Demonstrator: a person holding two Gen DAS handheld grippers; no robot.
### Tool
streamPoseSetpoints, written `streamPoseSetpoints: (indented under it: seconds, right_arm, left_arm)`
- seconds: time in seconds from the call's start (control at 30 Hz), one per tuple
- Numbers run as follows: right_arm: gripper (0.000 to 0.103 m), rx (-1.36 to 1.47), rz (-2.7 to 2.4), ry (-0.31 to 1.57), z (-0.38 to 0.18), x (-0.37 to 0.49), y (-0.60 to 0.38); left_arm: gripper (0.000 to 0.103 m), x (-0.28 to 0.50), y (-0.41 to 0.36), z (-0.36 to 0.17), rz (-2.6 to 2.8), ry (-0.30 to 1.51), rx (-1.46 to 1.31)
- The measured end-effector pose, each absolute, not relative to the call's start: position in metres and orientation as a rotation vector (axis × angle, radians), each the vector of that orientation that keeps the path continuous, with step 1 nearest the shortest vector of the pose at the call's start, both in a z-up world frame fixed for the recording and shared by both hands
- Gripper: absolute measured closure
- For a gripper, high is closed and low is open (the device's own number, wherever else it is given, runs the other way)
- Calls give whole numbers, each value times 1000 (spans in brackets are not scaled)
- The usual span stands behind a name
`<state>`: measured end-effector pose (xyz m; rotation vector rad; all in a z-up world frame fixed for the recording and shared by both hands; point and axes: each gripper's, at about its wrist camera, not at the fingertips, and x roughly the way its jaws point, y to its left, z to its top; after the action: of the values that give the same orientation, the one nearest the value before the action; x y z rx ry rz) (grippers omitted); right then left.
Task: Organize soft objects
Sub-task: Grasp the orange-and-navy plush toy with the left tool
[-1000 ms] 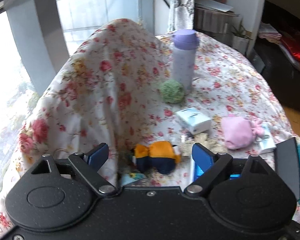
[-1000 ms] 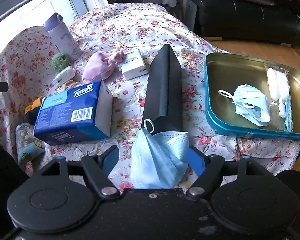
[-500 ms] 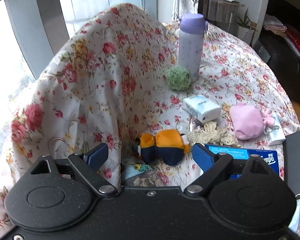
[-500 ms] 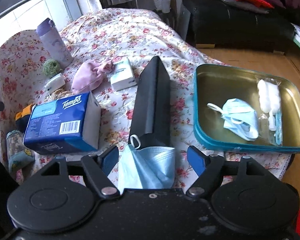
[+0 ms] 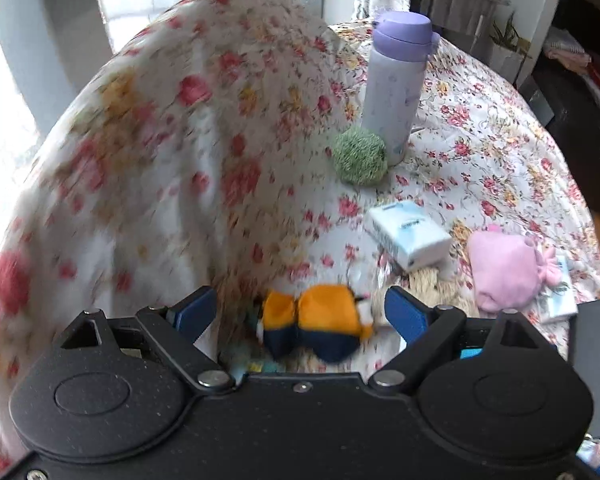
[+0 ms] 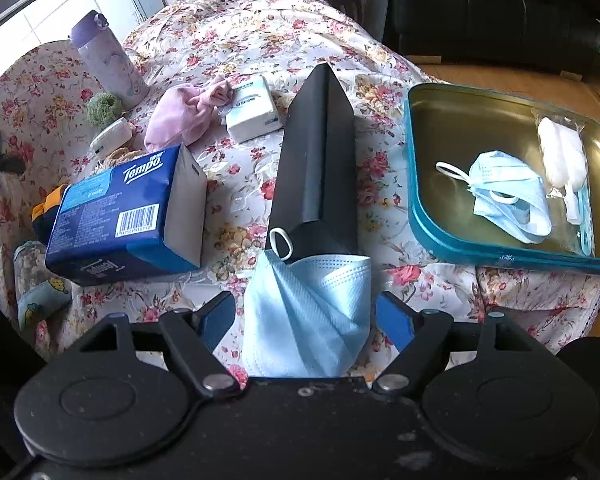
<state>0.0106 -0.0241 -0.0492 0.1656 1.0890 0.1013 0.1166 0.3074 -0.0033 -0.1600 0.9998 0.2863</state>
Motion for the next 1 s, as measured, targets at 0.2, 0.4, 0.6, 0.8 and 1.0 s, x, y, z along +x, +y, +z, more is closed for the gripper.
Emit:
streamPoseSetpoints:
  seconds: [0.2,0.4,0.6,0.8,1.0]
  right_arm:
    - [26,183,100,1089,-47,14,-27]
    - [26,169,92,1090,-47,18,-22]
    - [26,181,93,1095,-48,19,-21]
    - [26,190,100,1106,-50,20,-18]
    - [26,161,106,1105,-51,22,-16]
  left_arm:
    - [15,148,302,-21,258,1053,-133]
    - [15,161,312,-51,303,1139,-152]
    - [15,165,305,-60,294,1153,-129]
    - [15,172,303,-72,313,1211,-109]
    - [14,179,306,-89,300,1290,-151]
